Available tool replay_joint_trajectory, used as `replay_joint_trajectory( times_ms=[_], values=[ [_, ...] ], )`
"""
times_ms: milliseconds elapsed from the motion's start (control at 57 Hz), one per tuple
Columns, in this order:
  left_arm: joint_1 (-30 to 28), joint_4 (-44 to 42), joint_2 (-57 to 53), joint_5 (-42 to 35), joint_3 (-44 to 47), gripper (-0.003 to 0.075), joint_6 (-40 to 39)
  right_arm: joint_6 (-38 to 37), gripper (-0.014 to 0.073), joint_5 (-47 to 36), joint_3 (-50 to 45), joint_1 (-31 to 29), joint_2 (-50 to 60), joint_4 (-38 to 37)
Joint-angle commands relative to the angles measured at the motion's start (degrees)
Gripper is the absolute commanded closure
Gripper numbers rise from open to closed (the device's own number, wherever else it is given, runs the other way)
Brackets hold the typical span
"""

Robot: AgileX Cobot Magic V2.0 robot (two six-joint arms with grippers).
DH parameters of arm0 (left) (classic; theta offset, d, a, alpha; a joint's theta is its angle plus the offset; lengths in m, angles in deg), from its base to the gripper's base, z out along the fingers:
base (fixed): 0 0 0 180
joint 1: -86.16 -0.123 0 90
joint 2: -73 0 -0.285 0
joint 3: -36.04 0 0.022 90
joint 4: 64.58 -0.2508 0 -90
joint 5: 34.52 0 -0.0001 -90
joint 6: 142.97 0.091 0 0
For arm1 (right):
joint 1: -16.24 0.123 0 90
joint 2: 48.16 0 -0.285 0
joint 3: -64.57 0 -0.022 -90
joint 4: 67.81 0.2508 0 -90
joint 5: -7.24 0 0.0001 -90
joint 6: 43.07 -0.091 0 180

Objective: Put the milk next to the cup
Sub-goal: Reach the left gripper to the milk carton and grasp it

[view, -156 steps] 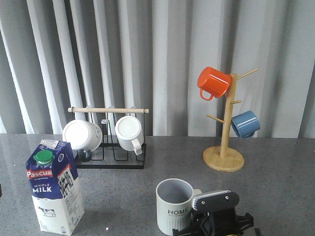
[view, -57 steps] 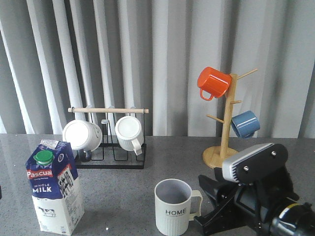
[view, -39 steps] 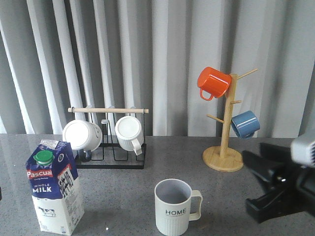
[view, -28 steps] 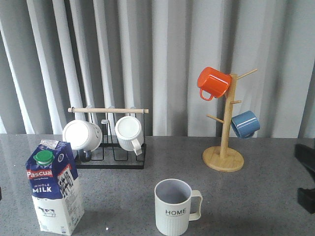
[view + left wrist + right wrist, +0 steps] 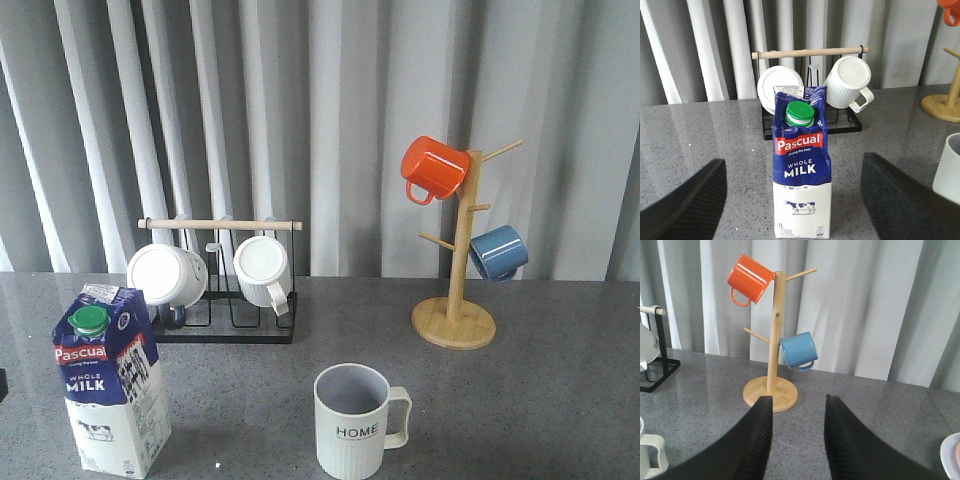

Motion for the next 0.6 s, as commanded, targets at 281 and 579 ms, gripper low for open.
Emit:
replay_joint_trajectory(
  times_ms=[281, 579],
  values=[
    [0.32, 0.46, 6.34, -9.57, -1.7, 0.0033, -2.62, -0.08, 0.0328, -3.65, 1.53, 0.09, 0.17, 0.47],
    [0.32, 0.2, 12.55, -18.11, -1.81, 0.0034, -7.58, -0.08, 0.0328, -3.65, 1.53, 0.09, 0.17, 0.47]
  ],
)
